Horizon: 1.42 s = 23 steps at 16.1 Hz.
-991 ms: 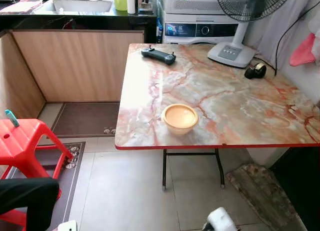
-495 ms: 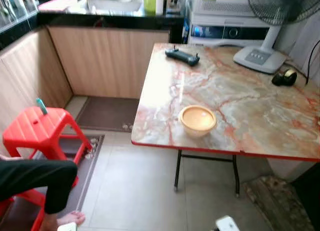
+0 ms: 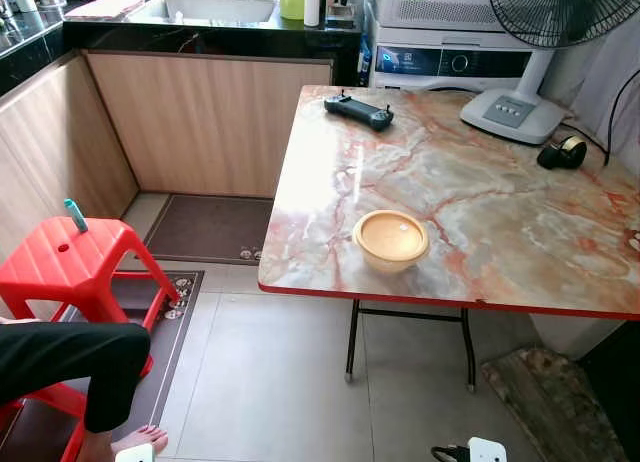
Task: Restocking fridge
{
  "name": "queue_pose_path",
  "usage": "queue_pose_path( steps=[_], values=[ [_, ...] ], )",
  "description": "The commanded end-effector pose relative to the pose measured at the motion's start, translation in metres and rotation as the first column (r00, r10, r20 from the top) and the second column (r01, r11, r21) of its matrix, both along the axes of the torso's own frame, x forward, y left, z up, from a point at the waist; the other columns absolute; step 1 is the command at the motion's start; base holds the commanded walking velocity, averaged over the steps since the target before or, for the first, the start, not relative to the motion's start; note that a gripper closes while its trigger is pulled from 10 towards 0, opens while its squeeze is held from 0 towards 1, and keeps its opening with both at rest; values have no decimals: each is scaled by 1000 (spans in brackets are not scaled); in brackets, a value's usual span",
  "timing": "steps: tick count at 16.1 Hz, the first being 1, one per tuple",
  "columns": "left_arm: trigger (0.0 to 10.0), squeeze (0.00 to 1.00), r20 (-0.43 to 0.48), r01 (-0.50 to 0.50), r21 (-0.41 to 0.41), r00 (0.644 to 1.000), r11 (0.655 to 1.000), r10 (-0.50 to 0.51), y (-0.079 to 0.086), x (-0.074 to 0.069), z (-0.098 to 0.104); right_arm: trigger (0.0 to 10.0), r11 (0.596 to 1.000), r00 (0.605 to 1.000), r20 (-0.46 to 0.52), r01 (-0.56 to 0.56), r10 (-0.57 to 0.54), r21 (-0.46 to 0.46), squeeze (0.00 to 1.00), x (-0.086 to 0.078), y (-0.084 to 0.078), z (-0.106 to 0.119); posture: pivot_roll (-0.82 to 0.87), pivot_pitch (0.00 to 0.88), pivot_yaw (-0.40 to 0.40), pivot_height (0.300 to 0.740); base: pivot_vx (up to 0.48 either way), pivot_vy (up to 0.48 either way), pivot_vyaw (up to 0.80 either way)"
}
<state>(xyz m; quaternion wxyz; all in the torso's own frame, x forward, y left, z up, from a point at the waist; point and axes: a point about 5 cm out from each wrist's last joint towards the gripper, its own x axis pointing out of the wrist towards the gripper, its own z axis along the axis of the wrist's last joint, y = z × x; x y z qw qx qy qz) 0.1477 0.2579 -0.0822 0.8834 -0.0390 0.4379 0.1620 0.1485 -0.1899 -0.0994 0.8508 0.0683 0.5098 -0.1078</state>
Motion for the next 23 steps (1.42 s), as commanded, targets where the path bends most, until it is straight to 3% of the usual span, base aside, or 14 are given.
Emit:
queue_pose_path(
  steps=[1, 10, 17, 23],
  values=[
    [10000, 0, -6, 14, 16, 1000, 1000, -14, 2, 0, 1, 10000, 1000, 1000, 10, -22, 23, -12, 0, 4, -2, 2, 52, 13, -44, 740, 0, 0, 0],
    [10000, 0, 14, 0, 33, 1000, 999, 0, 1, 1, 1, 10000, 990, 990, -4, -140, 140, -12, 0, 6, -4, 3, 56, 14, -61, 740, 0, 0, 0],
    [10000, 0, 25, 1, 42, 1000, 999, -2, 1, 0, 1, 10000, 992, 992, -9, -128, 128, -11, 0, 3, -5, 2, 63, 0, -59, 740, 0, -300, 0],
    [10000, 0, 20, 9, 84, 1000, 996, -11, 14, -2, 5, 10000, 992, 993, -1, -122, 122, 29, 0, 2, 12, -1, 72, 0, -11, 740, 0, -218, 0]
  ],
)
